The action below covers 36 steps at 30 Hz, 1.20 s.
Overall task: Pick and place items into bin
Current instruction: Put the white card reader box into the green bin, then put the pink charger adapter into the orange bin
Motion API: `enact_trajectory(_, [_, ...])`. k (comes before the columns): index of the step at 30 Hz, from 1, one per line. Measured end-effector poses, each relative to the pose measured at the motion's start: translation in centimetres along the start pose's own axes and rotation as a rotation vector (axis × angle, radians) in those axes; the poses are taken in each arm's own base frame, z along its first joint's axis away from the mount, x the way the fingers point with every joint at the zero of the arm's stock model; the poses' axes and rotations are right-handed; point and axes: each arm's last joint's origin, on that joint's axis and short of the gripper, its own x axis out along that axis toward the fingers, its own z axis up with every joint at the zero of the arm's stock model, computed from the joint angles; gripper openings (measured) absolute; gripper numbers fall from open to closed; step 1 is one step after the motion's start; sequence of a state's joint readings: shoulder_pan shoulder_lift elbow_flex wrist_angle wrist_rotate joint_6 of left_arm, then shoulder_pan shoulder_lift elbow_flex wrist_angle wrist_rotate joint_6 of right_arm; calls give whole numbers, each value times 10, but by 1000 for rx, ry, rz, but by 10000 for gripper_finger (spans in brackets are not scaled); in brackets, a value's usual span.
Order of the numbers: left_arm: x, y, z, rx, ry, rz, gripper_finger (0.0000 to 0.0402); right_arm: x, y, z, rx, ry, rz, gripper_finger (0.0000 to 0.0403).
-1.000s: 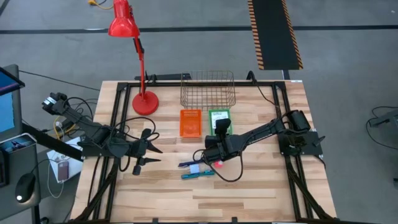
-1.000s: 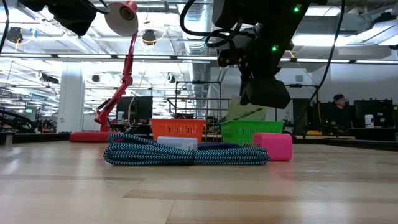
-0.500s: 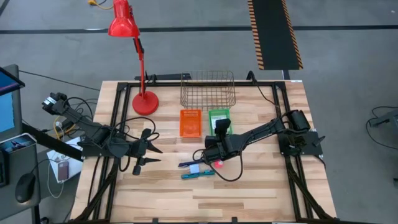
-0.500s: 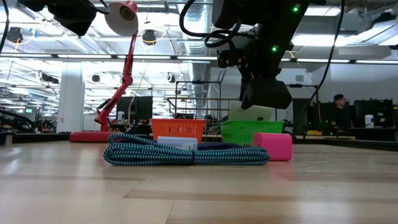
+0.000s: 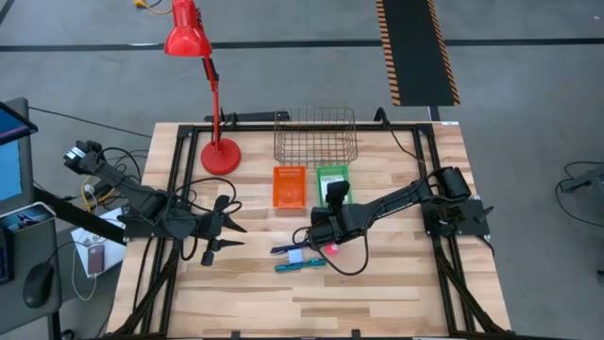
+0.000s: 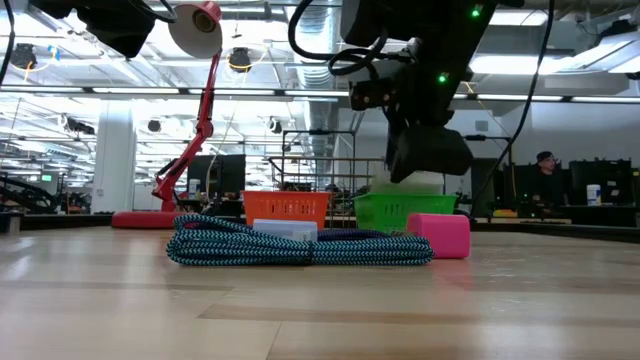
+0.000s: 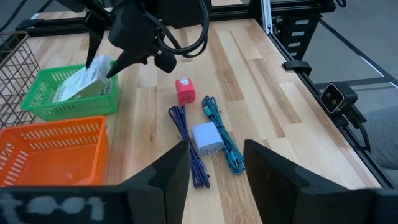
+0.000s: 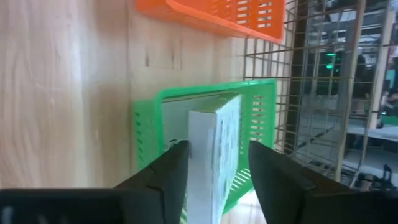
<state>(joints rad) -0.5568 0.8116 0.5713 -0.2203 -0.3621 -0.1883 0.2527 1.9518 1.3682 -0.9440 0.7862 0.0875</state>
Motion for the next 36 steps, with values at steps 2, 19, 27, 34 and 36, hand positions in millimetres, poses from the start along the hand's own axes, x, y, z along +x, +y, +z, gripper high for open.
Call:
enact_trajectory(2, [0, 0, 0, 0, 0, 0, 142, 0, 0, 0, 0, 0, 3, 177])
enact_trajectory(19, [0, 0, 0, 1, 3, 1, 142, -6, 6, 0, -28, -18, -3, 201])
enact_trajectory(27, [0, 0, -1, 3, 9, 2, 142, -28, 18, 2, -57, -62, 2, 174])
enact_trajectory(34, [0, 0, 2, 5, -18, 19, 142, -65, 18, 7, 11, -106, 21, 157])
enact_trajectory(36, [0, 1, 3, -2, -42, 50, 142, -77, 18, 8, 42, -121, 28, 156])
